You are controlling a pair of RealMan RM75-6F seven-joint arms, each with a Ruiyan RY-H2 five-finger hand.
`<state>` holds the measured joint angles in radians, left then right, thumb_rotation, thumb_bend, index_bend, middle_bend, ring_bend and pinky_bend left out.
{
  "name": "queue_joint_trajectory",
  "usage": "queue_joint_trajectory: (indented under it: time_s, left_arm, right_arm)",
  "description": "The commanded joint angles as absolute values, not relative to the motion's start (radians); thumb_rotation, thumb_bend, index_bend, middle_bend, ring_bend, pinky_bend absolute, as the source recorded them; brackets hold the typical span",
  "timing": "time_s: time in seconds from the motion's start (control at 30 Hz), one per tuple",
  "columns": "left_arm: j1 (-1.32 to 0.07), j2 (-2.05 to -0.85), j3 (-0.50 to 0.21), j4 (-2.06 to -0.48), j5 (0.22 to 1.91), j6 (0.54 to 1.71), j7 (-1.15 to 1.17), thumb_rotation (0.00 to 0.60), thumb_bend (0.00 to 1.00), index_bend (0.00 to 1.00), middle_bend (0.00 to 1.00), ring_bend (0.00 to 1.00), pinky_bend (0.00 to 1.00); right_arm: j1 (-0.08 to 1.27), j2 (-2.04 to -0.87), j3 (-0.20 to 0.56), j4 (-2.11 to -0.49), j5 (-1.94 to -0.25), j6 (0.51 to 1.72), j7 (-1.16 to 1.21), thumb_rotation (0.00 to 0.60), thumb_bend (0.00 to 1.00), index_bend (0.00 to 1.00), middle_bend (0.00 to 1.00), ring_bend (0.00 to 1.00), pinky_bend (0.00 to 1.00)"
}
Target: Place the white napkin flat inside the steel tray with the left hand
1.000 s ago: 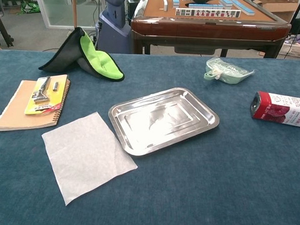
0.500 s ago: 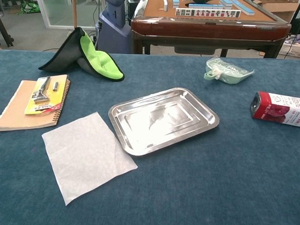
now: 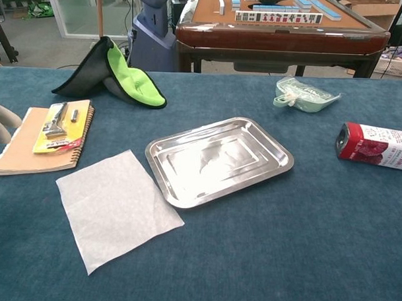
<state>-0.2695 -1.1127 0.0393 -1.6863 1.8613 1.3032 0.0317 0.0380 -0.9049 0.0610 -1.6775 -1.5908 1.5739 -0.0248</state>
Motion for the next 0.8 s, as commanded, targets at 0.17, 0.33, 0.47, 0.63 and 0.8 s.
queue_joint_trajectory:
  time_s: [0.17, 0.33, 0.47, 0.63, 0.8]
  left_arm:
    - [-0.362, -1.188, 0.071, -1.626, 1.938, 1.209, 0.031, 0.600, 0.24, 0.29, 0.21, 0.15, 0.00]
    - [-0.405, -1.256, 0.074, -1.581, 1.935, 1.168, 0.025, 0.600, 0.24, 0.27, 0.21, 0.14, 0.00]
    - [-0.431, -1.305, 0.077, -1.532, 1.942, 1.153, 0.035, 0.600, 0.24, 0.26, 0.21, 0.13, 0.00]
    - [-0.457, -1.365, 0.084, -1.476, 1.946, 1.147, 0.034, 0.600, 0.24, 0.26, 0.20, 0.13, 0.00]
    - [-0.477, -1.422, 0.093, -1.426, 1.947, 1.138, 0.055, 0.600, 0.24, 0.25, 0.20, 0.13, 0.00]
  right_arm:
    - [0.036, -0.907, 0.060, -1.677, -1.587, 1.573, -0.026, 0.600, 0.08, 0.21, 0.31, 0.20, 0.25]
    - [0.036, -0.909, 0.059, -1.675, -1.581, 1.567, -0.026, 0.600, 0.08, 0.21, 0.31, 0.20, 0.25]
    - [0.036, -0.909, 0.059, -1.673, -1.575, 1.564, -0.025, 0.600, 0.08, 0.21, 0.31, 0.20, 0.25]
    - [0.035, -0.912, 0.060, -1.667, -1.566, 1.560, -0.023, 0.600, 0.08, 0.21, 0.31, 0.20, 0.25]
    - [0.038, -0.917, 0.060, -1.661, -1.560, 1.550, -0.019, 0.600, 0.08, 0.21, 0.31, 0.20, 0.25]
